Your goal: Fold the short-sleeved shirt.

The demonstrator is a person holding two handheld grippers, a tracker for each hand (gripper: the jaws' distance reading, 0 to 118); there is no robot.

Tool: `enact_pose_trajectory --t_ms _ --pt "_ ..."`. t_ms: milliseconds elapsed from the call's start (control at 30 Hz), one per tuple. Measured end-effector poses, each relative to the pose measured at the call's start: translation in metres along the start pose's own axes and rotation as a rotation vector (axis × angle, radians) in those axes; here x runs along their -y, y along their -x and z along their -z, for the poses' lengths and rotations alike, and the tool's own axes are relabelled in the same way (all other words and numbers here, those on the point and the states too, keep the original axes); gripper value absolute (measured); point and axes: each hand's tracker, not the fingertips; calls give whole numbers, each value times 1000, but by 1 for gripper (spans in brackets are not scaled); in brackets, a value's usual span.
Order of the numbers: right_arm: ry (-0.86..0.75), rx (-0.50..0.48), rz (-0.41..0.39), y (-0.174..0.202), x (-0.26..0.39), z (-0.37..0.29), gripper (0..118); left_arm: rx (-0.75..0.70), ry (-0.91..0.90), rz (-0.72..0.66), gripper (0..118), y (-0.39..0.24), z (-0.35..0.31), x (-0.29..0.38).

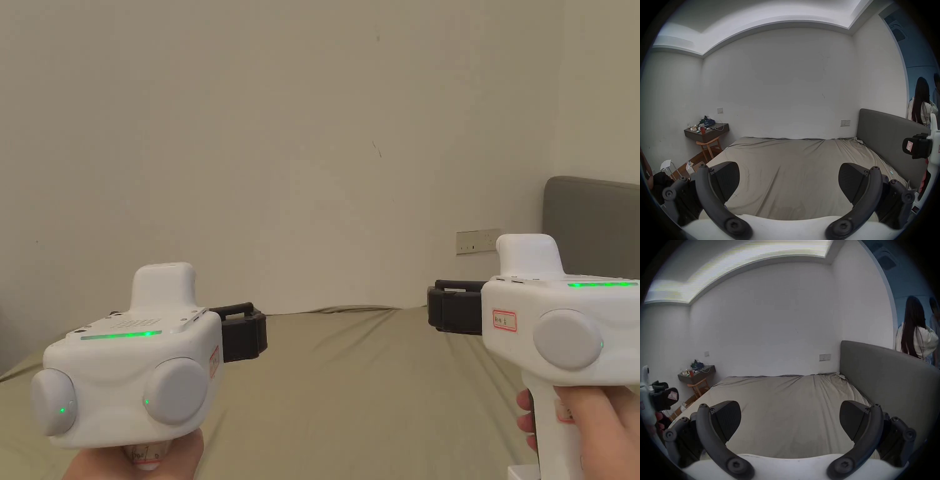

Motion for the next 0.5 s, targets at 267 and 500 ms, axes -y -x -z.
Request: enact_pose_trajectory --t_ms 267,500 --pt "7 29 -37 5 3 0 118 -3 -5 1 118 1 -2 -2" --pt "-1 33 -61 9 0 -1 118 -2 -5 3 118 1 -2 -3"
